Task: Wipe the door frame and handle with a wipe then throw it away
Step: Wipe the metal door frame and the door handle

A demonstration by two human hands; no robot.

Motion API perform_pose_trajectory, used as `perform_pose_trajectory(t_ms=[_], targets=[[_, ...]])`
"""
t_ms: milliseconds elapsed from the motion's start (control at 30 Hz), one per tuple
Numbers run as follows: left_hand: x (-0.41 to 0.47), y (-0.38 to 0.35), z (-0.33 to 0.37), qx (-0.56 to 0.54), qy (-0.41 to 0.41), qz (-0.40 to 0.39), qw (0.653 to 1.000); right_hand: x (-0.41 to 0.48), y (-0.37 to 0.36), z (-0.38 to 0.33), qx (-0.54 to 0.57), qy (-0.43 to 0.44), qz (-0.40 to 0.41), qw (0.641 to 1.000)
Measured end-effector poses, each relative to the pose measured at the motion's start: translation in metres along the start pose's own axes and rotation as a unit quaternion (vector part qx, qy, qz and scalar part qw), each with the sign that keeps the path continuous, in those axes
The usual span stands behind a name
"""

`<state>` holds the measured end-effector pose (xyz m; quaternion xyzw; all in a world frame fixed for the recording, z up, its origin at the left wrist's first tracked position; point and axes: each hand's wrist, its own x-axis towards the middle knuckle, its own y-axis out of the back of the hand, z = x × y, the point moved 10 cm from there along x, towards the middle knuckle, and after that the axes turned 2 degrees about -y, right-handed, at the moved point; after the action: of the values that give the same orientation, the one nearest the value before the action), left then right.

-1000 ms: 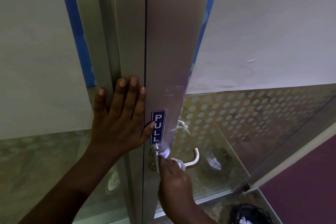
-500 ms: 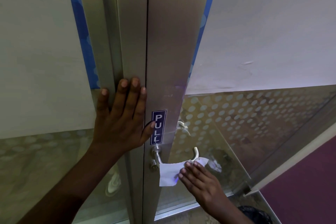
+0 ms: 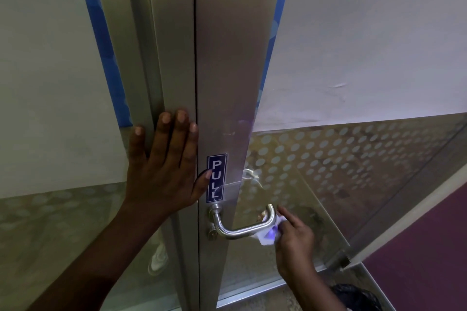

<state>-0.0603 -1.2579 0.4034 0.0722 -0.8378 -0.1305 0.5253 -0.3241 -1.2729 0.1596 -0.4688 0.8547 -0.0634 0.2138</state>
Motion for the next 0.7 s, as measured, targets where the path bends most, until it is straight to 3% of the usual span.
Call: perform_pose_trajectory(t_ms=[133,233,400,533,700], targets=[[0.001,0.001,0.001,0.003,-0.002,-0.001,1.000,-0.007,-0.029,0.018,0.137,-0.191,-0.069,0.970],[0.001,0.001,0.000,0.005,-0.003,-0.003,1.000,-0.005,-0.033,0.018,0.211,-0.218,-0.078,0.950],[0.000,0.001,0.001,0.002,-0.003,-0.003,1.000,-0.031,-0.051,0.023,0.198,-0.285,-0.159,0.924],[0.000,0.000,0.001,0.006,-0.006,-0.002,1.000,-0.025,-0.030,0.024,0.187,-0.169,-0.109,0.961],[0.000,0.000,0.002,0.008,-0.003,-0.007,1.000,-0.047,-0.034,0.037,0.193,-0.152,-0.102,0.964]])
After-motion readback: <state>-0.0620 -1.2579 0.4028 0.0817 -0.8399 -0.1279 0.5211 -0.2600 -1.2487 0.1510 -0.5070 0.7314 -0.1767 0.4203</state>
